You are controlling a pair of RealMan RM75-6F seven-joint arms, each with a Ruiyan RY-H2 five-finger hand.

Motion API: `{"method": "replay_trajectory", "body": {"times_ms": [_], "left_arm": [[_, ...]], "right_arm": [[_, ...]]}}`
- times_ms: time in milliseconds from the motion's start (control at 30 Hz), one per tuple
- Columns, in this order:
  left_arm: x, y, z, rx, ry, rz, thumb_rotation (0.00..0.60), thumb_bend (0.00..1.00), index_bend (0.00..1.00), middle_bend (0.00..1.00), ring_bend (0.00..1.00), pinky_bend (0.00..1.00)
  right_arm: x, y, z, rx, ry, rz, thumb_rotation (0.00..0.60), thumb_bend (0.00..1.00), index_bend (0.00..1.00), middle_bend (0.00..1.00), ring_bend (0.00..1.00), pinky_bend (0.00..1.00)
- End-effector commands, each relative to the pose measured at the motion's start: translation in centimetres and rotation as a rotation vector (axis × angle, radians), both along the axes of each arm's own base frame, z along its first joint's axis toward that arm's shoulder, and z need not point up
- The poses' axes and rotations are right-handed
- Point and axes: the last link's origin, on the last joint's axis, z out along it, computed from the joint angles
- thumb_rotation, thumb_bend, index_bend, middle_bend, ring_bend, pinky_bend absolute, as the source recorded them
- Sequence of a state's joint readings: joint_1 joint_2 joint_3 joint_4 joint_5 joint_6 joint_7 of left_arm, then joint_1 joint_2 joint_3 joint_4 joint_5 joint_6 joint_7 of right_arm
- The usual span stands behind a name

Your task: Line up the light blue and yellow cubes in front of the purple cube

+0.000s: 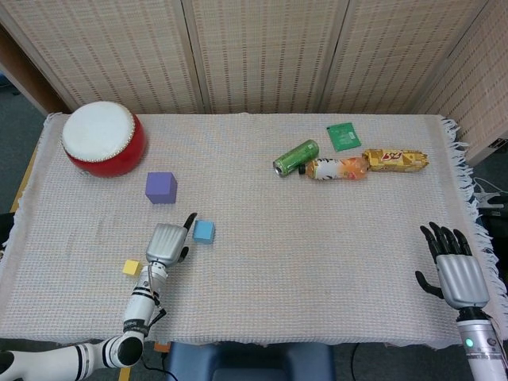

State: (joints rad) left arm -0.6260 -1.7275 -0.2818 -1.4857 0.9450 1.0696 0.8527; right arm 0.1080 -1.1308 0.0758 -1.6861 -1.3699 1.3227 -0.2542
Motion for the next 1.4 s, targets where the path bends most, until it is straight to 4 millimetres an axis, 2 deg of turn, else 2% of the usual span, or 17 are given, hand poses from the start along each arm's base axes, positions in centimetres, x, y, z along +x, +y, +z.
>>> {"method": "replay_trajectory", "body": {"times_ms": [33, 333, 633, 700, 833, 933, 1133, 1267, 1400], "left_arm": [[0.6, 0.8, -0.2, 0.012, -0.010, -0.005, 0.600, 0.36, 0.14, 1.00, 1.00, 1.00], [1.7, 1.7, -1.2, -0.017, -0.009, 0.004, 0.600, 0.36, 0.23, 1.00, 1.00, 1.00], [2.5, 1.9, -2.4, -0.037, -0.013, -0.006, 0.600, 0.36, 0.25, 1.00, 1.00, 1.00], [2.5, 2.1, -2.4, -0.028, -0.014, -0.012, 0.600, 0.36, 0.29, 1.00, 1.00, 1.00], [2.4, 2.3, -2.3, -0.012, -0.027, -0.012, 0.600, 0.36, 0.45, 1.00, 1.00, 1.00], [2.1, 2.5, -1.9, -0.002, -0.033, -0.009, 0.600, 0.36, 0.49, 1.00, 1.00, 1.00], [0.9, 3.4, 0.0, 0.041, -0.033, 0.011, 0.600, 0.36, 0.50, 1.00, 1.00, 1.00], [-0.7, 4.2, 1.6, 0.061, -0.011, 0.048, 0.600, 0.36, 0.50, 1.00, 1.00, 1.00], [-2.7, 4.5, 2.4, 0.051, 0.023, 0.094, 0.600, 0.36, 0.50, 1.00, 1.00, 1.00]], "right_arm": [[-0.1, -0.1, -0.1, 0.003, 0.003, -0.009, 0.519, 0.10, 0.00, 0.00, 0.00, 0.00], [-0.4, -0.5, 0.0, 0.005, 0.002, -0.034, 0.519, 0.10, 0.00, 0.00, 0.00, 0.00], [-0.5, -0.5, 0.2, 0.006, -0.001, -0.040, 0.520, 0.10, 0.00, 0.00, 0.00, 0.00], [-0.5, -0.5, 0.1, 0.009, -0.002, -0.042, 0.520, 0.10, 0.00, 0.00, 0.00, 0.00], [-0.5, -0.5, 0.2, 0.006, -0.001, -0.042, 0.520, 0.10, 0.00, 0.00, 0.00, 0.00], [-0.5, -0.6, 0.1, 0.007, 0.000, -0.044, 0.521, 0.10, 0.00, 0.00, 0.00, 0.00], [-0.5, -0.6, 0.1, 0.006, 0.002, -0.051, 0.521, 0.10, 0.00, 0.00, 0.00, 0.00], [-0.5, -0.5, 0.3, -0.004, 0.002, -0.052, 0.520, 0.10, 0.00, 0.00, 0.00, 0.00], [-0.4, -0.4, 0.3, -0.007, 0.002, -0.050, 0.520, 0.10, 0.00, 0.00, 0.00, 0.00]]}}
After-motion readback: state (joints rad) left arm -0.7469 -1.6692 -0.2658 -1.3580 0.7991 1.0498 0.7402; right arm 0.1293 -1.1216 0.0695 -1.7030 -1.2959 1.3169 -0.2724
